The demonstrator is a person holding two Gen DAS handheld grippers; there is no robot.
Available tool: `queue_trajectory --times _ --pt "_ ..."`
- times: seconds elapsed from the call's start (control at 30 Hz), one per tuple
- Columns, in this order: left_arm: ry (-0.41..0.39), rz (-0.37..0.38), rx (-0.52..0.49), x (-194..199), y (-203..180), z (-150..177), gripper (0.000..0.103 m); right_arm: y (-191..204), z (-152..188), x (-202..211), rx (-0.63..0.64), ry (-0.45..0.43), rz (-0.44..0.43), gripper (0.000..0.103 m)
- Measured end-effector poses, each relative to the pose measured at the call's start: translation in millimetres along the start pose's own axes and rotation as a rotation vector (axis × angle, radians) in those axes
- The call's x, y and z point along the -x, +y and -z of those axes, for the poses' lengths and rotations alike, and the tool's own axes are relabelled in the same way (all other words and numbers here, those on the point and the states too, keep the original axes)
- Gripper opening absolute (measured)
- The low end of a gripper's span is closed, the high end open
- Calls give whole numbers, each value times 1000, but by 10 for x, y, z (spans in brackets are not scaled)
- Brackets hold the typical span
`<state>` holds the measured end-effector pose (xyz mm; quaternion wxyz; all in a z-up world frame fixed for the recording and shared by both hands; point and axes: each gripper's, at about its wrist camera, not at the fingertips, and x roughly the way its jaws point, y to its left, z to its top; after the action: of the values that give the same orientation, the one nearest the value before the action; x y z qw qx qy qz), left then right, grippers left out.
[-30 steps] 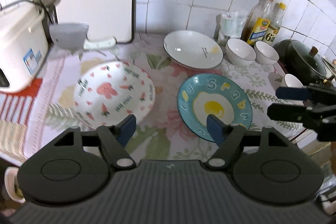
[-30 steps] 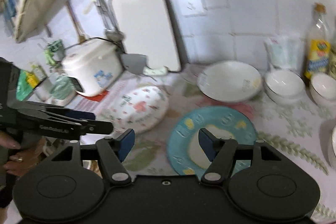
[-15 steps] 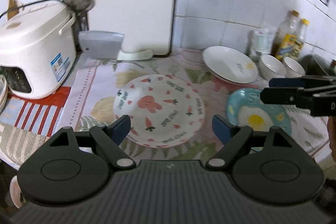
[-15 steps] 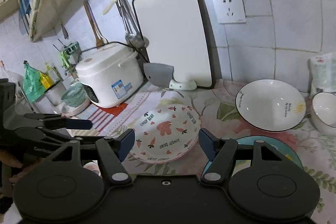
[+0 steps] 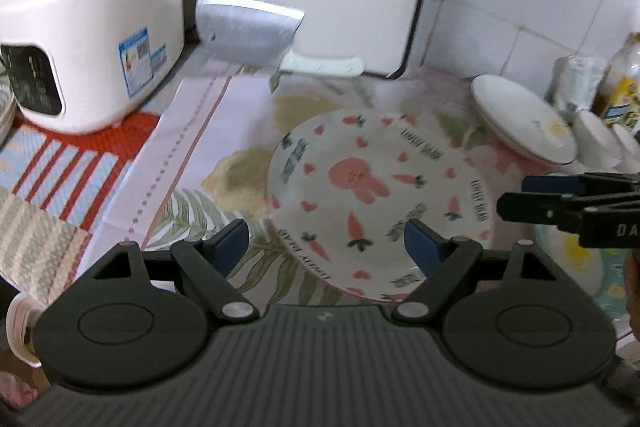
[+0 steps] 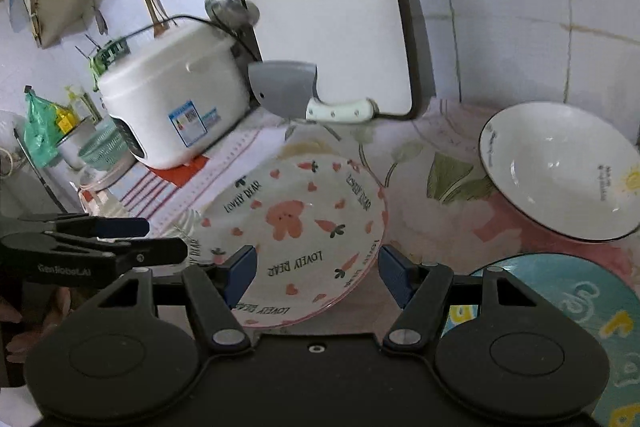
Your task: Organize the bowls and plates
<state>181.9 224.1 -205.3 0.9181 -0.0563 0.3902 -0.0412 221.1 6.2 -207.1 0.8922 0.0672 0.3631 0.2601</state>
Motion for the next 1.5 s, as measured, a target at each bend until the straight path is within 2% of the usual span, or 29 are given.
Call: queue_trajectory --times 0.13,0.23,0.37,0.43,0.5,0.57,0.63,0.67,0.7,0.77,0.93,1.03,1.13,1.2,1.33,1.5 --pt "40 -6 41 -200 82 46 83 -23 13 -170 -23 42 26 71" --pt "48 15 58 -262 105 65 80 23 42 -187 -26 40 14 71" --pt "67 13 78 -345 105 67 68 13 38 -277 -25 40 46 71" --pt "73 10 98 -393 127 66 65 -19 20 -348 -43 53 40 71" --pt "78 3 116 -431 150 73 55 -44 8 -419 -58 72 33 69" --pt "97 2 148 -477 185 89 39 -70 6 -468 -78 88 28 61" --pt "85 0 163 -478 200 105 32 -86 7 -493 -97 90 42 55" --pt "86 14 168 -479 204 110 25 -92 11 -505 -103 93 56 47" --pt "88 29 181 -482 213 111 24 -99 17 -518 -107 97 71 36" --pt "89 26 203 -488 229 108 24 -106 24 -549 -89 103 109 24" --pt "84 9 226 -496 221 114 24 -102 58 -553 -41 78 103 25" --pt "102 -12 207 -490 174 83 24 -92 44 -569 -34 84 107 27" --pt "121 -40 192 -443 126 26 26 -85 32 -495 -38 74 93 24" --pt "120 -26 177 -353 103 7 25 -42 11 -400 -14 60 98 24" --pt "132 -12 134 -98 -54 21 25 -23 3 -190 -47 62 113 24" --pt "135 3 107 264 -274 13 25 -24 68 182 -90 41 87 24"
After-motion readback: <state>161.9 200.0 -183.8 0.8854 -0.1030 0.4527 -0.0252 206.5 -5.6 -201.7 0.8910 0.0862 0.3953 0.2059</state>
